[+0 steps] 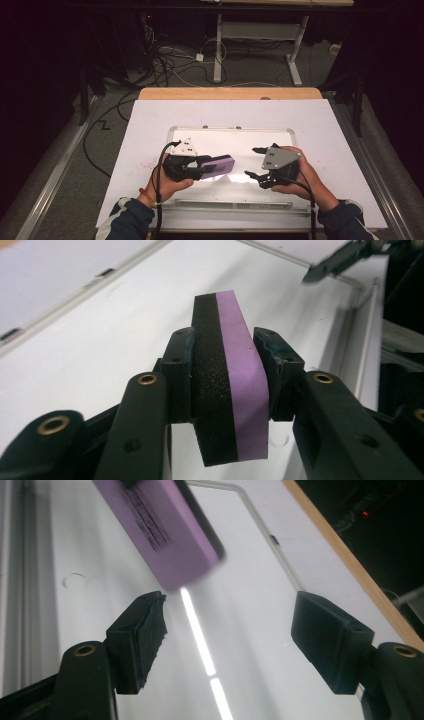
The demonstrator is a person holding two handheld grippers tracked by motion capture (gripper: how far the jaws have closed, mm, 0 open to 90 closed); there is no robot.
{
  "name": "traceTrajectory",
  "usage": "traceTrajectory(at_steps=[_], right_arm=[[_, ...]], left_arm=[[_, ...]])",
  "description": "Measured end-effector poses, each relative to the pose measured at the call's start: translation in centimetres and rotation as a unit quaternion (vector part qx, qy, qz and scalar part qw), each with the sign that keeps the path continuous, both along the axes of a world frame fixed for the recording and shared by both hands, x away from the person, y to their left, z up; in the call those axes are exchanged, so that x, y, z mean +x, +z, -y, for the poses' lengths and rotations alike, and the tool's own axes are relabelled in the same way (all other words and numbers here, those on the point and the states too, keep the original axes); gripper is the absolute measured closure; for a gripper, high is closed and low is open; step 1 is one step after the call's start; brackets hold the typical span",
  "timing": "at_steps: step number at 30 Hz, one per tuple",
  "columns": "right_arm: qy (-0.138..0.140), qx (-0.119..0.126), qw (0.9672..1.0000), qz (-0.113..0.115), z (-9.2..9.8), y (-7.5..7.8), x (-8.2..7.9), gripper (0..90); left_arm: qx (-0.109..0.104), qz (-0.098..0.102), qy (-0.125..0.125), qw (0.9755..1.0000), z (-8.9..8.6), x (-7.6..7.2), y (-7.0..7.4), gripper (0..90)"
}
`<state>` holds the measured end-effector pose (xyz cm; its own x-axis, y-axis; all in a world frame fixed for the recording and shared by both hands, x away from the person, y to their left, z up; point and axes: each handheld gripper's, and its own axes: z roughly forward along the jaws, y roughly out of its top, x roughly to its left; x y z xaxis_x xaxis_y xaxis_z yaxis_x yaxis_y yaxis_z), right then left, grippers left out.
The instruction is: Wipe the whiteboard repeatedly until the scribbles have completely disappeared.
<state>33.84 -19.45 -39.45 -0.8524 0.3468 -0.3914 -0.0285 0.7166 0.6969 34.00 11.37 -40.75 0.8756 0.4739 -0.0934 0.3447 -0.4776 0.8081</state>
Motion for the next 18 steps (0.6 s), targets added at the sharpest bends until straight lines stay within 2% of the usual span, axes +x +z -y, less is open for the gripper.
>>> traceTrajectory(at_steps=[4,7,9,12,13,18], right_arm=[[-0.037,0.021,0.9991,0.0,2.1,0.1,0.1,28.4],[-0.059,0.025,0.998,-0.001,3.4,0.1,0.1,28.4],[-0.072,0.022,0.9972,-0.002,4.2,-0.1,0.0,28.4],[-0.085,0.02,0.9961,-0.007,5.2,-0.4,-0.2,28.4],[-0.089,0.02,0.9958,-0.008,5.5,-0.5,-0.3,28.3],[-0.102,0.016,0.9945,-0.018,6.6,-1.1,-0.7,28.0]], left_arm=[[0.005,0.031,0.032,0.999,-1.5,-1.3,-0.1,60.5],[0.007,0.049,0.068,0.9964,-2.8,-2.2,-0.3,60.5],[0.013,0.063,0.094,0.9935,-3.6,-2.8,-0.5,60.5],[0.008,0.061,0.124,0.9904,-4.9,-3.4,-1.0,60.5],[0.011,0.062,0.137,0.9885,-5.1,-3.6,-1.3,60.5],[0.031,0.057,0.17,0.9833,-6.1,-4.6,-2.6,60.5]])
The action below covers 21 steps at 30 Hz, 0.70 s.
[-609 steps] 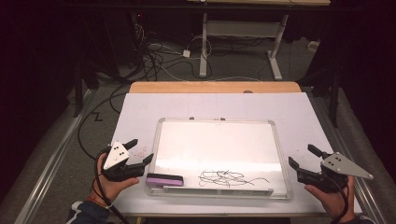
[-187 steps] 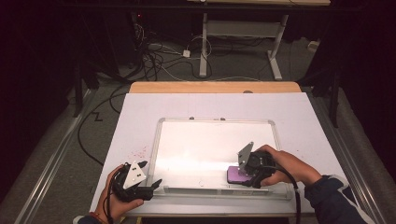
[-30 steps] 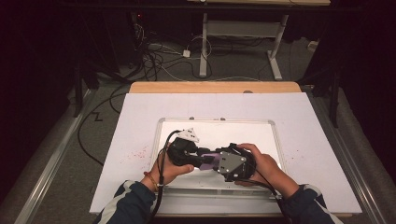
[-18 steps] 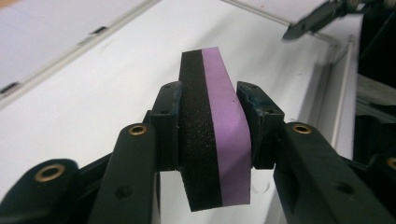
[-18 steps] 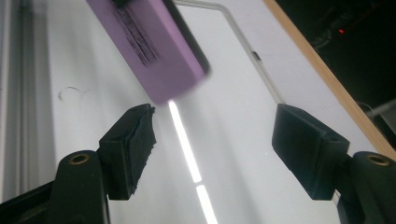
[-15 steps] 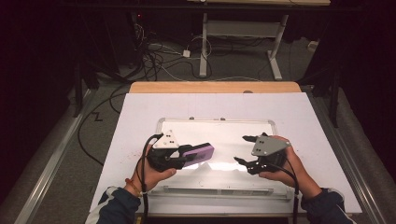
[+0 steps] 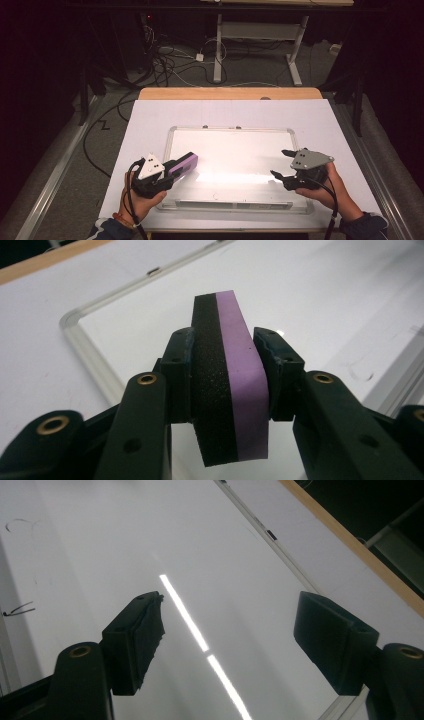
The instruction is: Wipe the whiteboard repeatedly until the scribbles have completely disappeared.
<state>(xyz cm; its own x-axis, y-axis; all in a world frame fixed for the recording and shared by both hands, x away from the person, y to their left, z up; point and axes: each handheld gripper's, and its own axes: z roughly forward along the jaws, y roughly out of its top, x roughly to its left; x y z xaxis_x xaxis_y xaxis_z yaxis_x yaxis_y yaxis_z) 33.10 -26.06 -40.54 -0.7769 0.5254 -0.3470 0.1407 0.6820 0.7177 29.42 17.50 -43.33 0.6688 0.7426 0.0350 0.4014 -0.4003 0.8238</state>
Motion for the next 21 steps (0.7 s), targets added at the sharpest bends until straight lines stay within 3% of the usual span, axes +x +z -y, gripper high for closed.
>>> traceTrajectory(at_steps=[6,11,14,21], right_arm=[[-0.01,-0.005,0.9999,-0.008,0.7,-0.5,-0.1,27.9],[-0.013,-0.011,0.9998,-0.012,0.9,-0.8,0.0,27.5],[-0.014,-0.016,0.9997,-0.014,0.9,-0.9,0.0,27.6],[-0.013,-0.027,0.9994,-0.018,0.8,-1.2,0.1,27.7]], left_arm=[[0.014,-0.016,0.03,0.9993,-0.5,-0.7,-0.9,60.2],[0.01,-0.038,0.048,0.998,-0.7,-0.9,-1.3,57.7],[0.013,-0.052,0.047,0.9975,-0.5,-0.9,-1.6,52.6],[0.008,-0.074,0.051,0.996,-0.5,-0.8,-1.5,51.3]])
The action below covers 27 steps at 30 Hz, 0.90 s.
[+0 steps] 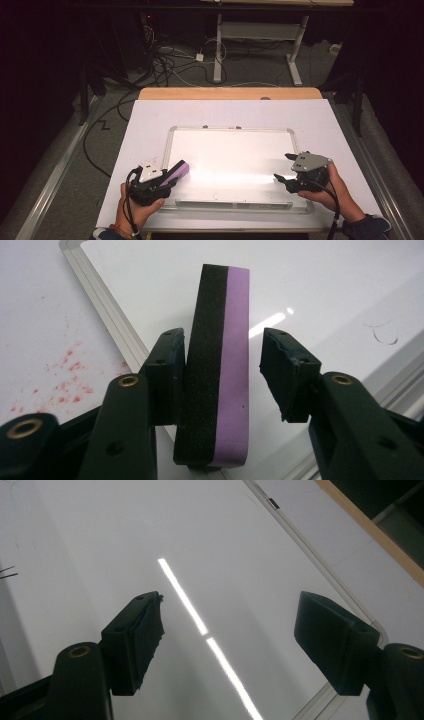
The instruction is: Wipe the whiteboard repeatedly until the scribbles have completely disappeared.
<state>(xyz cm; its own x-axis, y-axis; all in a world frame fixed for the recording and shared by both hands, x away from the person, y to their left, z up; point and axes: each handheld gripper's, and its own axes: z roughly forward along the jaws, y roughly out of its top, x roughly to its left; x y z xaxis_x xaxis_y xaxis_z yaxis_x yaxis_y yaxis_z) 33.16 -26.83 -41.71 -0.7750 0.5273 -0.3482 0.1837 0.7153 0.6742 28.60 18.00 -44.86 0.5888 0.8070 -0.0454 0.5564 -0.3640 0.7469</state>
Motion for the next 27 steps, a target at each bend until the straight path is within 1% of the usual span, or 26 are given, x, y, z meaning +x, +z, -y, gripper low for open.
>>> traceTrajectory(at_steps=[1,3,6,8,10,11,15,17,19,22,26,27], right_arm=[[0.0,-0.004,1.0,0.001,0.0,0.0,0.0,27.6],[0.0,-0.002,1.0,0.0,0.1,0.0,-0.1,27.5],[0.0,0.002,1.0,-0.001,0.3,0.0,0.0,27.5],[-0.001,0.001,1.0,-0.005,0.3,-0.1,0.0,27.5],[0.001,-0.004,1.0,-0.008,0.2,-0.2,0.0,27.7],[0.003,-0.009,0.9999,-0.007,0.1,-0.2,-0.1,27.6],[0.007,-0.013,0.9998,-0.009,-0.2,-0.3,-0.1,27.5],[0.007,-0.016,0.9998,-0.013,-0.1,-0.3,-0.1,27.5],[0.006,-0.017,0.9998,-0.013,-0.1,-0.4,0.0,27.5],[0.002,-0.017,0.9998,-0.012,-0.1,-0.3,0.0,27.7],[0.006,-0.015,0.9998,-0.011,-0.1,-0.2,0.0,28.1],[0.005,-0.012,0.9999,-0.01,0.0,-0.2,0.0,28.3]], left_arm=[[-0.001,-0.005,0.003,1.0,0.0,-0.1,0.0,50.7],[-0.004,-0.013,0.005,0.9999,-0.2,-0.6,-0.1,48.8],[-0.004,-0.02,0.009,0.9997,-0.4,-1.1,-0.4,47.2],[-0.011,-0.023,0.013,0.9996,-0.5,-1.2,-0.5,46.4],[-0.021,-0.033,0.015,0.9991,-0.5,-1.2,-0.5,46.5],[-0.023,-0.033,0.015,0.9991,-0.4,-1.3,-0.5,46.5],[-0.037,-0.039,0.008,0.9985,0.0,-1.6,-0.2,46.0],[-0.039,-0.045,0.004,0.9982,0.2,-1.5,0.0,45.8],[-0.033,-0.039,0.005,0.9987,0.4,-1.3,0.2,43.0],[-0.03,-0.036,0.005,0.9989,0.4,-0.4,0.4,44.1],[0.002,-0.02,-0.004,0.9998,1.1,0.5,0.7,44.9],[0.008,-0.021,-0.002,0.9998,1.3,0.8,0.6,45.8]])
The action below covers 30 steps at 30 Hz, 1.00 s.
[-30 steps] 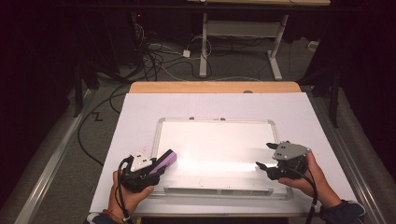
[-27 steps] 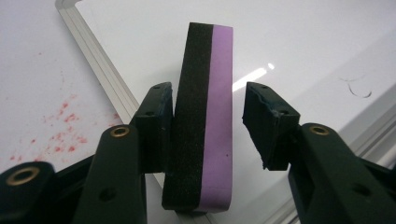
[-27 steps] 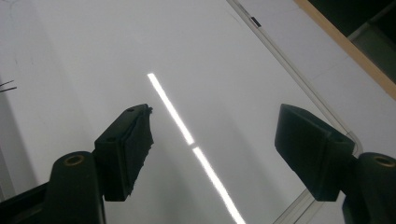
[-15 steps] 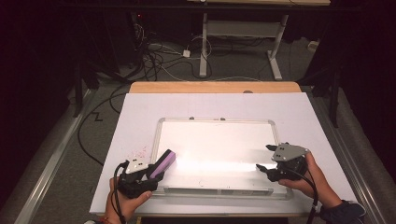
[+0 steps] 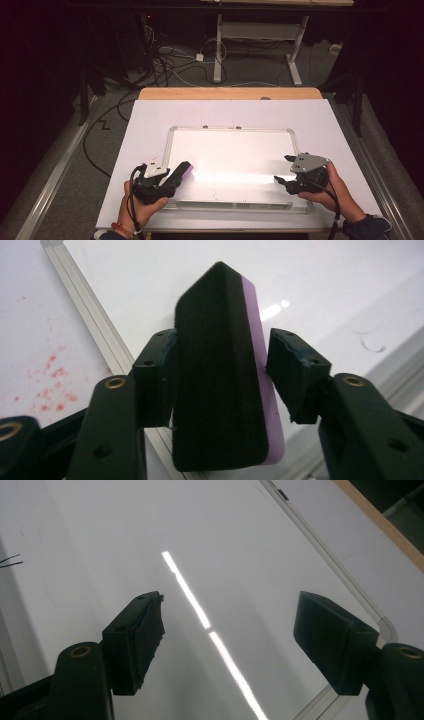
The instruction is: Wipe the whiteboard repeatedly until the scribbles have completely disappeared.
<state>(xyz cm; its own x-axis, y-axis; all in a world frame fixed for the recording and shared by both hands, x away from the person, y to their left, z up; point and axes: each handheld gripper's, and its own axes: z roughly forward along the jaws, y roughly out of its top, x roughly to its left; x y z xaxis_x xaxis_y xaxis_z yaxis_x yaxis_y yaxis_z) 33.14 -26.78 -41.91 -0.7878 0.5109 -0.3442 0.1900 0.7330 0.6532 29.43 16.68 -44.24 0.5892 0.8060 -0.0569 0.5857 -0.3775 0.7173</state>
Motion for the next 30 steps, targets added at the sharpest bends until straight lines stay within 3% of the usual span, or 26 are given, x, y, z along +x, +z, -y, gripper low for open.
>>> traceTrajectory(at_steps=[5,9,11,13,15,22,30], right_arm=[[-0.005,0.003,1.0,-0.001,0.2,0.0,0.1,28.4],[-0.004,0.002,1.0,-0.003,0.3,0.0,0.2,29.4],[-0.005,0.004,1.0,-0.004,0.3,0.0,0.2,29.5],[-0.006,0.004,0.9999,-0.007,0.3,0.0,0.3,29.5],[-0.007,0.003,0.9999,-0.008,0.3,-0.1,0.2,29.6],[-0.007,0.0,0.9999,-0.008,0.3,0.0,0.3,29.9],[-0.008,-0.003,0.9999,-0.009,0.3,0.0,0.3,30.1]], left_arm=[[0.012,-0.002,0.006,0.9999,0.2,1.6,-0.1,46.3],[-0.008,0.002,0.012,0.9999,-0.5,1.9,0.3,51.7],[-0.028,-0.005,0.004,0.9996,-1.1,2.0,0.3,60.6],[-0.043,-0.011,-0.002,0.999,-1.6,2.2,0.2,61.4],[-0.05,-0.007,0.011,0.9987,-2.0,2.3,0.2,62.9],[-0.064,-0.001,0.042,0.9971,-3.6,2.5,0.3,62.5],[-0.072,0.001,0.045,0.9964,-3.6,2.6,0.5,54.3]])
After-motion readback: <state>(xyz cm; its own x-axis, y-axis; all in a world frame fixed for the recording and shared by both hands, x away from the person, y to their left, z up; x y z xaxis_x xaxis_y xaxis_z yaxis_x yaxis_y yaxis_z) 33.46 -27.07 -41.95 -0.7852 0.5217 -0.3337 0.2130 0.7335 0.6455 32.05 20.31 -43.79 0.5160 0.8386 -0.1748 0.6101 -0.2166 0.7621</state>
